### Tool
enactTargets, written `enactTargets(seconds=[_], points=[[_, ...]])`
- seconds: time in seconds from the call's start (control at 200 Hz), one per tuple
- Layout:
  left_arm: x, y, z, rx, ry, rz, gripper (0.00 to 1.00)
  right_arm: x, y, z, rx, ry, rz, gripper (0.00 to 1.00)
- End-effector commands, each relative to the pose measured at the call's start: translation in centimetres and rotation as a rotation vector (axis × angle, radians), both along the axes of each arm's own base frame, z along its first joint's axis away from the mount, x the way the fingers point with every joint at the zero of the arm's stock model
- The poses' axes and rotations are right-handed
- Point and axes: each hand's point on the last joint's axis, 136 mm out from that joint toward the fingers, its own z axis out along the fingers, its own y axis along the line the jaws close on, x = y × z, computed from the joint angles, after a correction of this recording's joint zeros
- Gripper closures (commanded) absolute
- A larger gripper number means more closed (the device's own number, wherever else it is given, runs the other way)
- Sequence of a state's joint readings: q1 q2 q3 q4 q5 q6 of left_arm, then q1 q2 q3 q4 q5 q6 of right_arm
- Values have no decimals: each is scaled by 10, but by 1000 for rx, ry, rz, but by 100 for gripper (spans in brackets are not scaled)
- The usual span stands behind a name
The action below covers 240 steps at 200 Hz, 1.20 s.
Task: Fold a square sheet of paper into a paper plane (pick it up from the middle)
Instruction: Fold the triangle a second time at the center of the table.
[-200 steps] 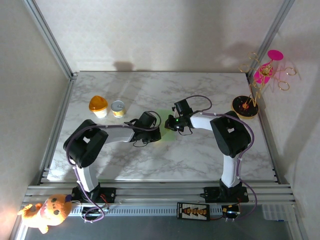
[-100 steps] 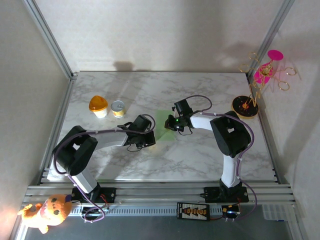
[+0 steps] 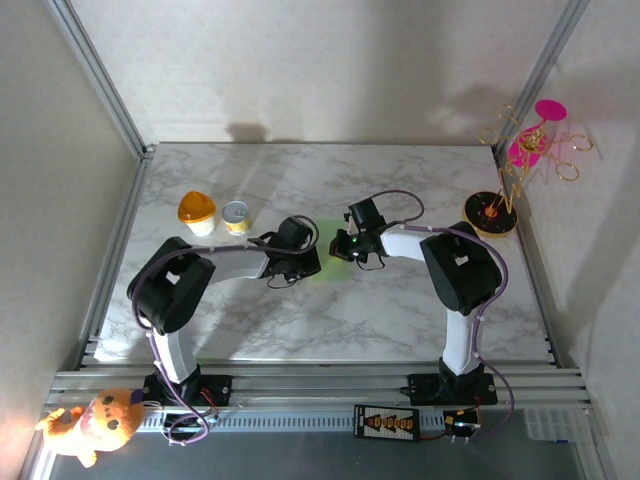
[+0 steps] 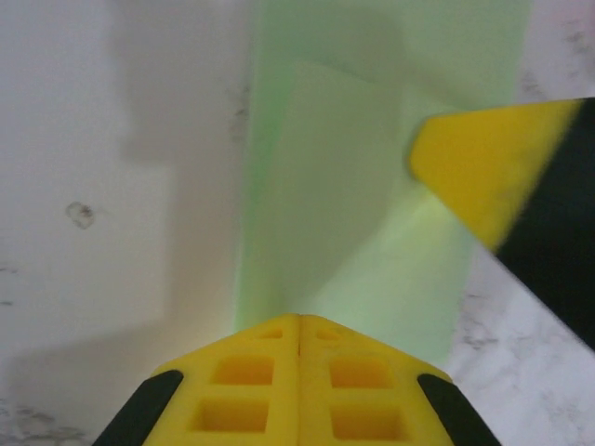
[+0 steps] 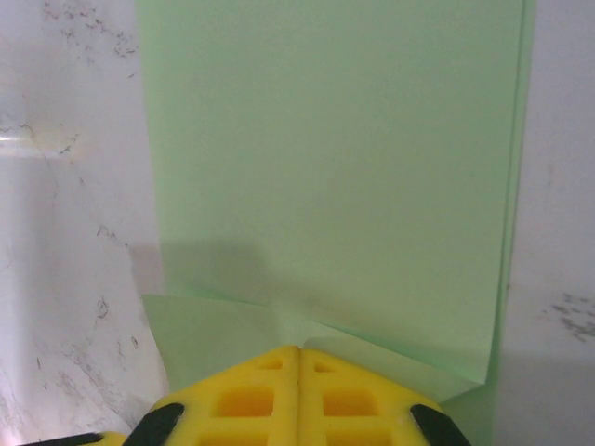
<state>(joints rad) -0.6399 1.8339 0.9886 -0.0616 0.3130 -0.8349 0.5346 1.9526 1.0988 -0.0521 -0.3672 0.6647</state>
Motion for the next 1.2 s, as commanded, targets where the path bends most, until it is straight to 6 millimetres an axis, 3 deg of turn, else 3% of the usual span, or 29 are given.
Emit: enactTargets(seconds=[0.0,0.205,0.285,0.521,0.846,1.067,1.197], points=[[-2,8,-10,55,13,18,96,-2,-12,-10,-64,15,-13,96],[-13,19,-24,93,48,22,100,7,8,43,70,-105,34,95],[-16,22,-28,108,58,19,100,2,14,53,97,-125,53,95],[-17,22,-29,111,63,16,100,-16,22,25,62,-48,82,95],[-21,27,-34,134,82,29,100,-23,23,-3,17,1,101,96],[-30,39,-45,181,119,46,100,-17,0,-19,-15,11,52,97],[-38,46,-53,205,144,53,100,-2,-25,-23,-27,-7,-6,97]])
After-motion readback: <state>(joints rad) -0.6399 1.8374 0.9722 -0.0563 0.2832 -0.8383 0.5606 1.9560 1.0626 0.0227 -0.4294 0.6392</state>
